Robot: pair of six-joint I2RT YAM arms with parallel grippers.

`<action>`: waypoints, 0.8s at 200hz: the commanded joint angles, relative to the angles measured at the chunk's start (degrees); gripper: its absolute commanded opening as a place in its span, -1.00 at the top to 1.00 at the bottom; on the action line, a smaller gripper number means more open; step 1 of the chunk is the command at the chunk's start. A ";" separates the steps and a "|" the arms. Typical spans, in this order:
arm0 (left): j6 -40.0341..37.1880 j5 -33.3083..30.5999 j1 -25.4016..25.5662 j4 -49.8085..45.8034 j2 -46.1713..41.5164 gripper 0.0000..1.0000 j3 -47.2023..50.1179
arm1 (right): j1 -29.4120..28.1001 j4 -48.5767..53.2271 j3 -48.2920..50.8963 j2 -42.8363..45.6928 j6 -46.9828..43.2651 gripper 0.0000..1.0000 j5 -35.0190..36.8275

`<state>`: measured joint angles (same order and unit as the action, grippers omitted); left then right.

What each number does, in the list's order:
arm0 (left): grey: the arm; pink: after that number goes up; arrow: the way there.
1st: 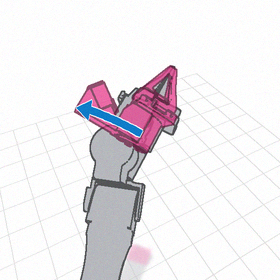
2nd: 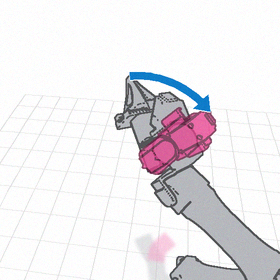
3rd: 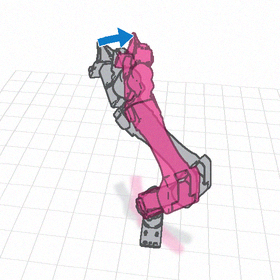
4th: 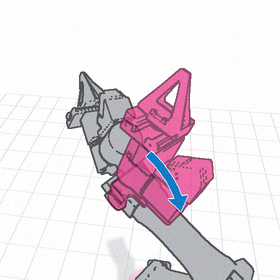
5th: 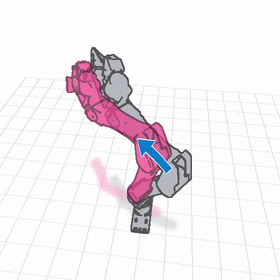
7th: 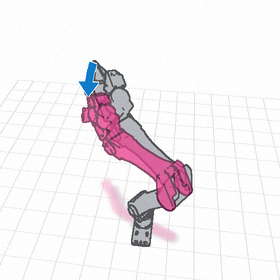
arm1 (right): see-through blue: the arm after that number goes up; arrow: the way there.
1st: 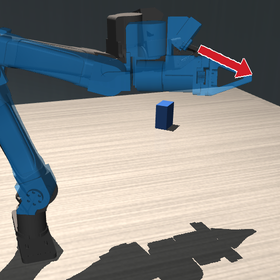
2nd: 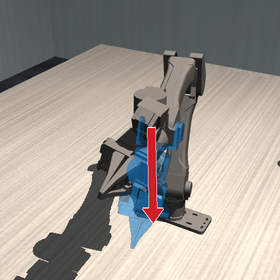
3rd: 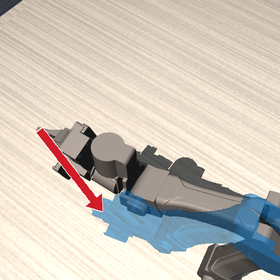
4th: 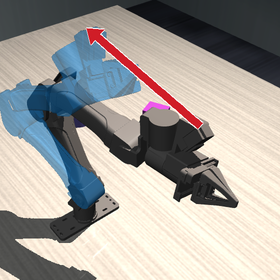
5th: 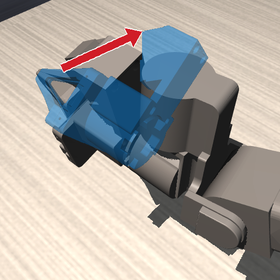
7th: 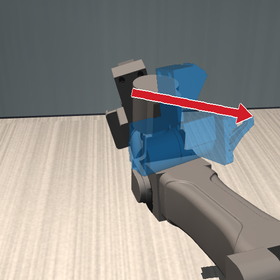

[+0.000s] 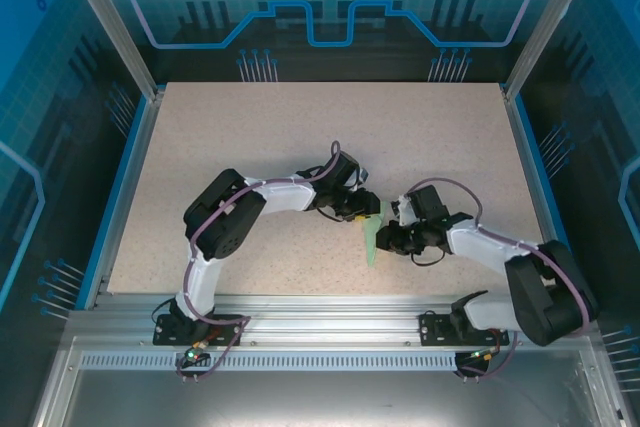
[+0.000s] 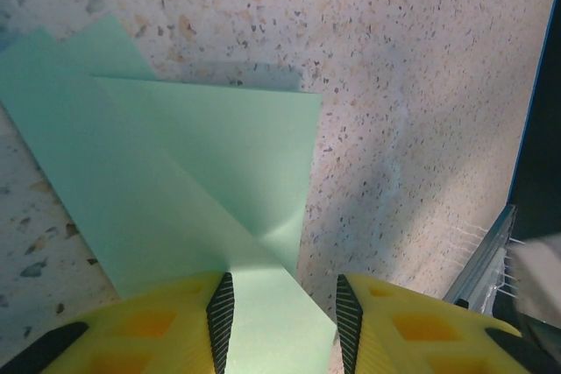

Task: Fold a paper plane with a square sheet of paper (pick it up from the middle)
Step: Fold the wing for the fifth time at the center of the table.

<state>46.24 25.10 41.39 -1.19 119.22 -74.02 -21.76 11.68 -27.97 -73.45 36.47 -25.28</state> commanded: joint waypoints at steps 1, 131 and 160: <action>-0.18 -0.24 0.33 -0.57 1.61 0.20 -0.42 | -1.79 -0.24 -0.33 2.61 0.25 0.61 -3.22; -0.71 0.52 0.24 -0.69 1.85 0.20 -1.00 | -2.96 -5.09 2.15 -10.97 -0.01 0.65 -2.49; -0.80 0.44 0.20 -0.79 1.82 0.20 -1.55 | -2.87 -5.80 2.93 -12.81 -0.25 0.67 -2.52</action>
<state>46.19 25.10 41.36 -1.39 120.44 -74.06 -24.69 4.71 -27.22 -83.29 37.47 -28.84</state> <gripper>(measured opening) 0.399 0.170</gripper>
